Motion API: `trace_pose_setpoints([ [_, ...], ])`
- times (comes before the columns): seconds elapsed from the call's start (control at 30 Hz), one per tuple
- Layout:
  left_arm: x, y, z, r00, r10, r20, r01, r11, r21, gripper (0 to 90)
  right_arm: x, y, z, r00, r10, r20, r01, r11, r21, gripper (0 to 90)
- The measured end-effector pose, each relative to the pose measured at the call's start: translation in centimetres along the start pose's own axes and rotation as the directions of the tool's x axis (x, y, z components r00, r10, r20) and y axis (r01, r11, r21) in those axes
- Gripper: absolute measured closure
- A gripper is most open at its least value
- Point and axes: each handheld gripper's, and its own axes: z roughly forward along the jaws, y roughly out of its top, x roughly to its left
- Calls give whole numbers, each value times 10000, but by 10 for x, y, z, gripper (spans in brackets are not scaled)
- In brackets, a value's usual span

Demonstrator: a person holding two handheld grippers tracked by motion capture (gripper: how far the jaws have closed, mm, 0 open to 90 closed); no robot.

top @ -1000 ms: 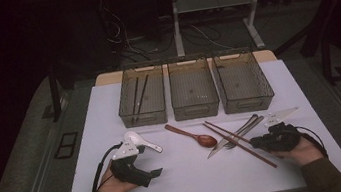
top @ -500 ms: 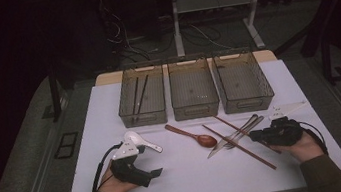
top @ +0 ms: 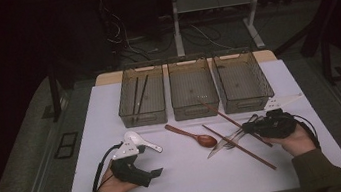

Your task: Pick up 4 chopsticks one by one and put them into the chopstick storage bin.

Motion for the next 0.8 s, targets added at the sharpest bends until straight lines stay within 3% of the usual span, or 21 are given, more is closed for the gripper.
trace_pose_setpoints([
  [0.47,1,1,0,9999,-133,6,133,9999,-80,0,7,23,13,9994,-137,-333,125,9993,-361,840],
  [0.8,1,1,0,10000,-64,54,65,9999,-91,0,11,44,32,9988,-274,-410,253,9984,-497,840],
])
